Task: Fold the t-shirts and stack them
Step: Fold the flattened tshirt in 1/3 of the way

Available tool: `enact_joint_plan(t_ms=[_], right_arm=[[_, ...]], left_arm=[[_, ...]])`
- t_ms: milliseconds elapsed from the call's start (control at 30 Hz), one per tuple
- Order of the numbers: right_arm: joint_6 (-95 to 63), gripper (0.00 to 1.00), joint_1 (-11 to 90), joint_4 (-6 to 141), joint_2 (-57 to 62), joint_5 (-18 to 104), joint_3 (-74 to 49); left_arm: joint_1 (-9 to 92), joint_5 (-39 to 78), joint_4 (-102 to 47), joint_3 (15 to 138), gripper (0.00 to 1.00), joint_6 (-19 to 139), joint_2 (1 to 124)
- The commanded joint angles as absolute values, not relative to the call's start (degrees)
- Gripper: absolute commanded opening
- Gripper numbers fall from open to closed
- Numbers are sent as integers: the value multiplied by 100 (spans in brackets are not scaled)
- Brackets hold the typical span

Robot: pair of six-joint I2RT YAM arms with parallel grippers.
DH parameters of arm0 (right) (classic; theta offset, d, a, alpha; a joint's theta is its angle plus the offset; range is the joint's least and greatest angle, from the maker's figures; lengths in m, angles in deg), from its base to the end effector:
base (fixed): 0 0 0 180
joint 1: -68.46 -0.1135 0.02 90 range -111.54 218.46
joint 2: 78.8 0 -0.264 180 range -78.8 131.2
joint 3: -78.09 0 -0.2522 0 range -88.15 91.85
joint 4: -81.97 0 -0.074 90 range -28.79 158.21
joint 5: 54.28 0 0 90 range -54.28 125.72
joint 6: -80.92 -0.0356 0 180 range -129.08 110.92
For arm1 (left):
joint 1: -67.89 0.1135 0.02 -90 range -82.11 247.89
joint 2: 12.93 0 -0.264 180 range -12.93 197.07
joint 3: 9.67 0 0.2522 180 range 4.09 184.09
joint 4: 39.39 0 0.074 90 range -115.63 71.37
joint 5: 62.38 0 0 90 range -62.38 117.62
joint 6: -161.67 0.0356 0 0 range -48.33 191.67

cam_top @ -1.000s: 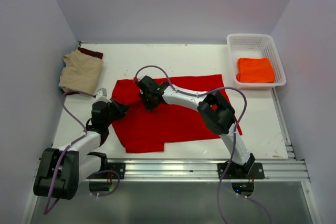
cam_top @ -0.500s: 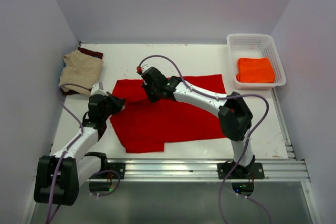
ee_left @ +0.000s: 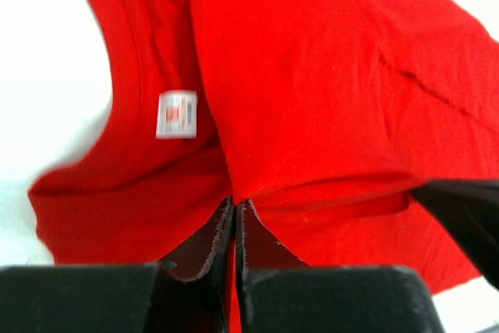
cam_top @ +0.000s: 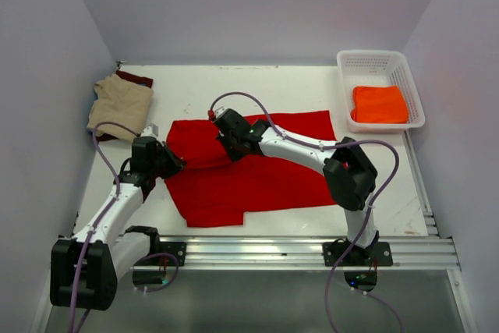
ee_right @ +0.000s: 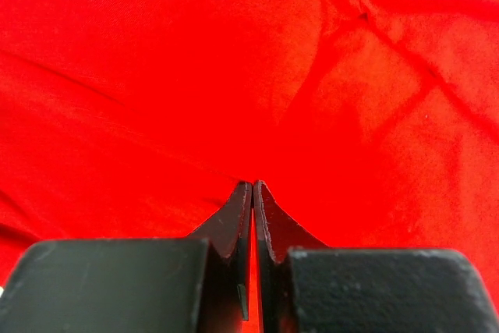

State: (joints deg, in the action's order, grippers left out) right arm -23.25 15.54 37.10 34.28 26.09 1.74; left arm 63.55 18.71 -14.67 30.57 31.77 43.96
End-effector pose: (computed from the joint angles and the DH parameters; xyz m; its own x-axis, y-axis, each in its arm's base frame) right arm 0.2676 0.3442 0.2265 -0.6529 -0.4636 -0.5990 -0.5857 0.8105 0.0111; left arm 0.1984 -0.0206 0.1902 -0.6279 -0.5879 -0.5101 -0.2765 0.7811 -0.5599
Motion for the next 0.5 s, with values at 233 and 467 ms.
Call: enact_joint_plan(t_ms=[233, 467], right_arm=[[-2200, 3, 1582, 3482, 3510, 2385, 220], [-2226, 41, 1582, 3420, 3607, 2552, 229]], left_arm=[[6437, 1312, -533, 2871, 7, 2843, 4113], [6437, 1232, -542, 2791, 23, 2693, 4157]])
